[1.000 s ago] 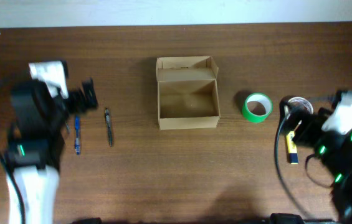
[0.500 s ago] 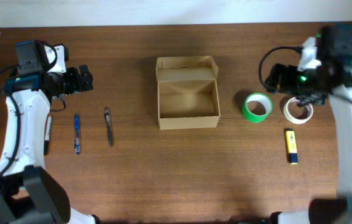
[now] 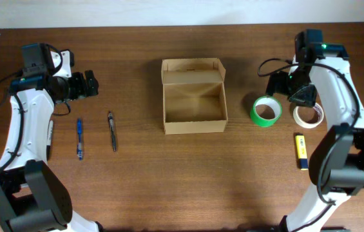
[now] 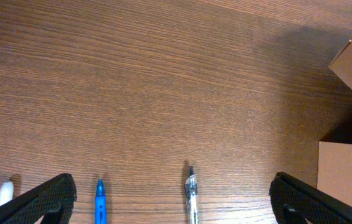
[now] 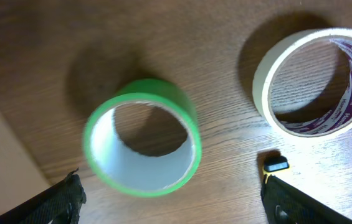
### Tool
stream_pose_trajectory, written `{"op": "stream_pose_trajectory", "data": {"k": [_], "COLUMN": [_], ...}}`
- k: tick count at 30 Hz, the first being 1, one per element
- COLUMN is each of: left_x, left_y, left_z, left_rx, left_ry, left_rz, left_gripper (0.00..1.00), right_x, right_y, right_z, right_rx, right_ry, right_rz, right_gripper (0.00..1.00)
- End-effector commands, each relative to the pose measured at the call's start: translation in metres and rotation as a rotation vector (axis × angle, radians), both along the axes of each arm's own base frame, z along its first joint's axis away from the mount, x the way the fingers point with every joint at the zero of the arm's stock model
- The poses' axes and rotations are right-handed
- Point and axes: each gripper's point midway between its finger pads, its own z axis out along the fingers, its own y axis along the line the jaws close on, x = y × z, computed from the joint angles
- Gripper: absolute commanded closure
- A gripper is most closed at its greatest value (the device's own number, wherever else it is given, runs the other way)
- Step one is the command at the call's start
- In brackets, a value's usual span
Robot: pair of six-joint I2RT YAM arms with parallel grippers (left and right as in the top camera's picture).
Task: Pack container
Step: 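Move the right gripper over the green tape roll and grasp it, then carry the green tape with the right gripper into the box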
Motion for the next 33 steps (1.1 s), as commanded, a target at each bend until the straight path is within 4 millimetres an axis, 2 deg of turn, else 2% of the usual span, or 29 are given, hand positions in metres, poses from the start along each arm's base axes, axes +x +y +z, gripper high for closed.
{"op": "stream_pose_trajectory", "data": {"k": [1,8,13,15,18,21,22,23,25,30,33], "left_x": [0.004,0.004,0.004,0.004,0.004,0.004,0.004,0.004,0.004,0.004,0.004], "left_y": [0.000,0.000,0.000,0.000,0.000,0.000,0.000,0.000,0.000,0.000,0.000], "left_z": [0.003,0.003,0.003,0.003,0.003,0.003,0.003,0.003,0.003,0.003,0.003], "left_rx": [-0.003,-0.003,-0.003,-0.003,-0.003,-0.003,-0.003,-0.003,-0.003,-0.003,-0.003], "left_ry": [-0.013,-0.013,-0.013,-0.013,-0.013,-0.014,-0.013,-0.014,-0.013,-0.013,-0.013], "left_rz": [-0.017,-0.017,-0.017,-0.017,-0.017,-0.017,-0.017,-0.017,-0.017,-0.017,-0.017], "left_gripper": [0.01,0.01,0.01,0.01,0.01,0.01,0.01,0.01,0.01,0.01,0.01], "right_x": [0.005,-0.002,-0.017,-0.020,-0.026,-0.031,-0.032,-0.033,-0.034,-0.028,-0.016], "right_y": [-0.015,-0.016,-0.017,-0.017,-0.010,-0.008,-0.007,-0.006,-0.006,-0.002,0.002], "right_z": [-0.016,-0.048,-0.070,-0.079,-0.095,-0.106,-0.108,-0.110,-0.110,-0.096,-0.063], "right_rx": [-0.059,-0.061,-0.054,-0.040,0.007,0.017,0.021,0.025,0.028,0.048,0.062], "right_ry": [0.030,0.122,0.180,0.182,0.179,0.183,0.183,0.185,0.186,0.170,0.109], "right_rz": [-0.029,0.023,0.022,0.021,0.032,0.032,0.032,0.032,0.033,0.034,0.042], "right_gripper": [0.09,0.10,0.14,0.20,0.44,0.46,0.50,0.59,0.95,0.96,0.96]}}
